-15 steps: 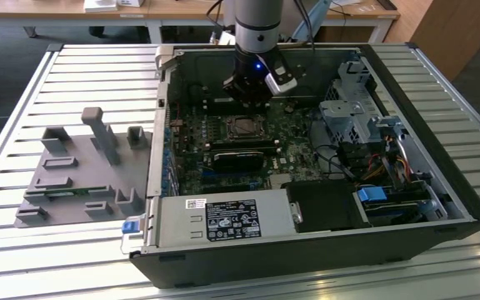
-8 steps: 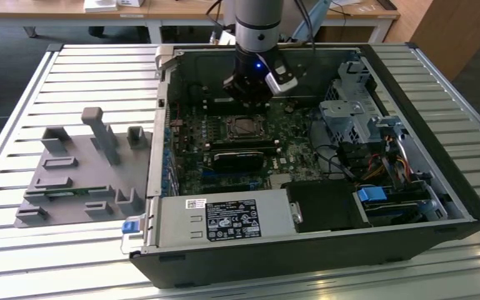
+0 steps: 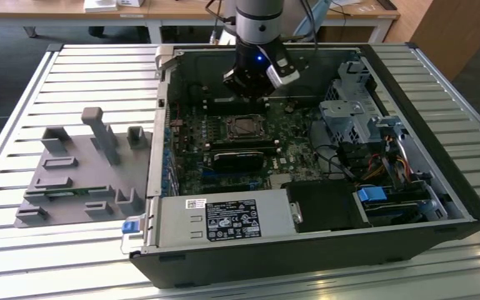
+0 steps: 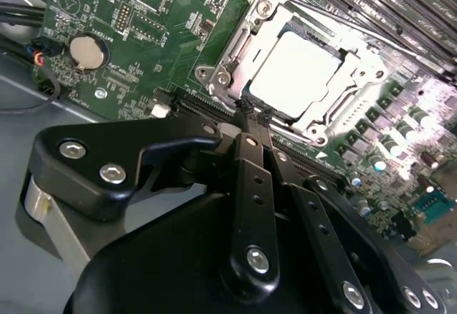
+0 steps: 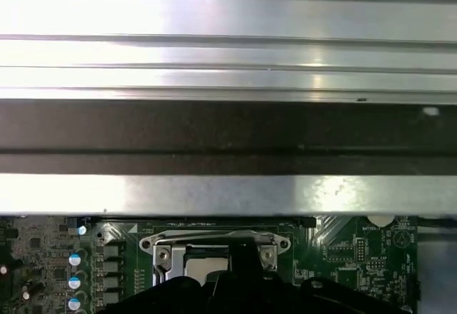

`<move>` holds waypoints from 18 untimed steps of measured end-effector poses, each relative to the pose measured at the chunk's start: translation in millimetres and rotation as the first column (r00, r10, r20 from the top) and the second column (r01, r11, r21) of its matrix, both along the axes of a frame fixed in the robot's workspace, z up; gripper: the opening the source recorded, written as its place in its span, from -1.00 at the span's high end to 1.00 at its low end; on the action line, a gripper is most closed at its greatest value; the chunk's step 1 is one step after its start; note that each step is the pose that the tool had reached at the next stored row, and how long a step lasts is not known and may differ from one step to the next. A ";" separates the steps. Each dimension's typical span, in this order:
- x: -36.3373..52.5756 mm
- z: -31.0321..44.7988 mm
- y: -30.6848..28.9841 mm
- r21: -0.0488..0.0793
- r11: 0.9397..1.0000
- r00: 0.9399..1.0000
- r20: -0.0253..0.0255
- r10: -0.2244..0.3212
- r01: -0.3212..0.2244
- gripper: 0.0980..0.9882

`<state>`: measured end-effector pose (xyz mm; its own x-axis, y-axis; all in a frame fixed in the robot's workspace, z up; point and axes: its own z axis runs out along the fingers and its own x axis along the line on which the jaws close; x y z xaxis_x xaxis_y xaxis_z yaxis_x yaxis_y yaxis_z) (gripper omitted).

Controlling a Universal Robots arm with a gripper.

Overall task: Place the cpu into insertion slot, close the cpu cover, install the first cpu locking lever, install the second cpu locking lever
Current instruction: 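Install the second cpu locking lever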

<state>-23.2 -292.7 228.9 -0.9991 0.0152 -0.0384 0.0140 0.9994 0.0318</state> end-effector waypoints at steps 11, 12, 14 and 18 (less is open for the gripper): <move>0.0 1.5 -4.1 0.000 1.000 1.000 -0.007 0.000 0.000 0.98; 0.0 1.4 -5.0 0.000 1.000 1.000 -0.007 0.000 0.000 0.98; 0.0 1.4 -6.8 0.000 1.000 1.000 -0.007 0.000 0.000 0.98; 0.0 1.4 -9.9 0.000 1.000 1.000 -0.007 0.000 0.000 0.98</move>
